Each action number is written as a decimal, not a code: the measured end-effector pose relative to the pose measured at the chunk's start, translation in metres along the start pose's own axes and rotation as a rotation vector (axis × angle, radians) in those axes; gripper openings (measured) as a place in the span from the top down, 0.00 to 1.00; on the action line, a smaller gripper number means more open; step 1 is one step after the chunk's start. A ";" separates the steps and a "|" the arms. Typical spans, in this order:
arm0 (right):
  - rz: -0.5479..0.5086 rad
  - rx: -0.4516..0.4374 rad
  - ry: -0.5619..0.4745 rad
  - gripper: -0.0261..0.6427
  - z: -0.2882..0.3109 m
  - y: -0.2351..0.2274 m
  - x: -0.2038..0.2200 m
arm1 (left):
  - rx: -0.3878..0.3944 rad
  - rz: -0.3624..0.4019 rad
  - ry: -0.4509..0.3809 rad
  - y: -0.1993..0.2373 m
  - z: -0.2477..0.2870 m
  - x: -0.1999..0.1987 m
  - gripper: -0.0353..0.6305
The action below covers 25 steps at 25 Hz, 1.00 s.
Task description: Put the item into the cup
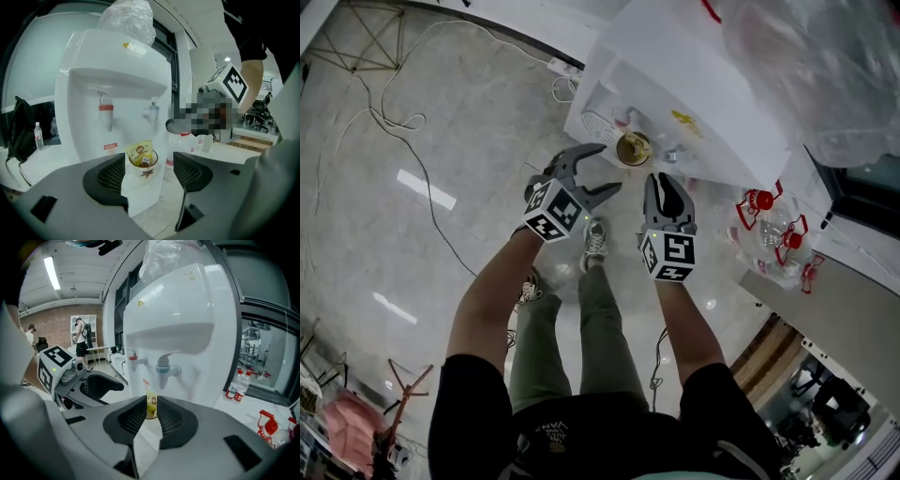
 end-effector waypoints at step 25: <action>0.083 0.124 -0.136 0.86 -0.165 0.041 -0.125 | -0.067 0.033 -0.113 -0.093 -0.136 -0.179 0.68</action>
Point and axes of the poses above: the fingertips, and each gripper's own axes: z forward along the fingers, y to its left, x out of its underside, the point moved 3 cm from there along -z, backward along the fingers, and after that the axes turned 12 degrees about -y, right-handed, at the moved point
